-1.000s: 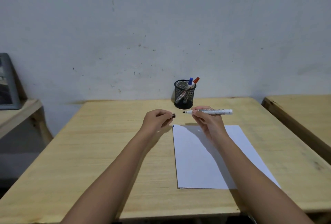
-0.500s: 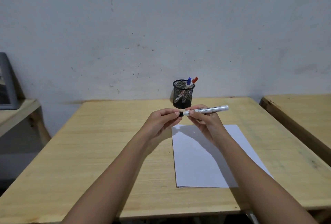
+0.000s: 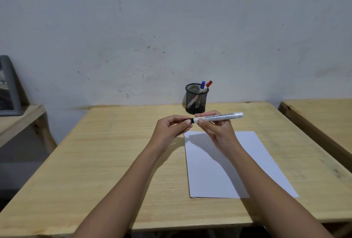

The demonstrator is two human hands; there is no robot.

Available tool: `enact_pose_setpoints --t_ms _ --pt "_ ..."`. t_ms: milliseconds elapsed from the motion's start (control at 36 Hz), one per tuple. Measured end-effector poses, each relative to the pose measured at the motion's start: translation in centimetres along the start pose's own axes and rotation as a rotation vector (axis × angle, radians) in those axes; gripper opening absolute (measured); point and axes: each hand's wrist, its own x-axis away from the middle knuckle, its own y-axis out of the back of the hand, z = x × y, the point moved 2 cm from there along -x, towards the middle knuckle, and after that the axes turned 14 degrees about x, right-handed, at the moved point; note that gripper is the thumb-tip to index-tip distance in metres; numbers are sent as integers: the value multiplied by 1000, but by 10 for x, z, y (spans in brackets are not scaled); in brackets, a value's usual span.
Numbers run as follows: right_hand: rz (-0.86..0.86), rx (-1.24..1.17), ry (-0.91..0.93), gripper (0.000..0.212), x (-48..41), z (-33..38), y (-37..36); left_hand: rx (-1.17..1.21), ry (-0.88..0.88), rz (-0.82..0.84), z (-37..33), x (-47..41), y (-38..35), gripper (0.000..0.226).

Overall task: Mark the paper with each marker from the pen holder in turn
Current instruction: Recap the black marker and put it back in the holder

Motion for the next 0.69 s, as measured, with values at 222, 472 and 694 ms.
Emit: enact_pose_setpoints --t_ms 222,472,694 --pt "-9 -151 -30 52 -4 16 11 6 -61 2 -23 -7 3 13" --pt "4 367 -42 22 -2 28 25 -33 -148 -22 -35 -22 -4 14" --pt "-46 856 5 23 -14 32 22 -322 -237 30 -38 -38 -29 17"
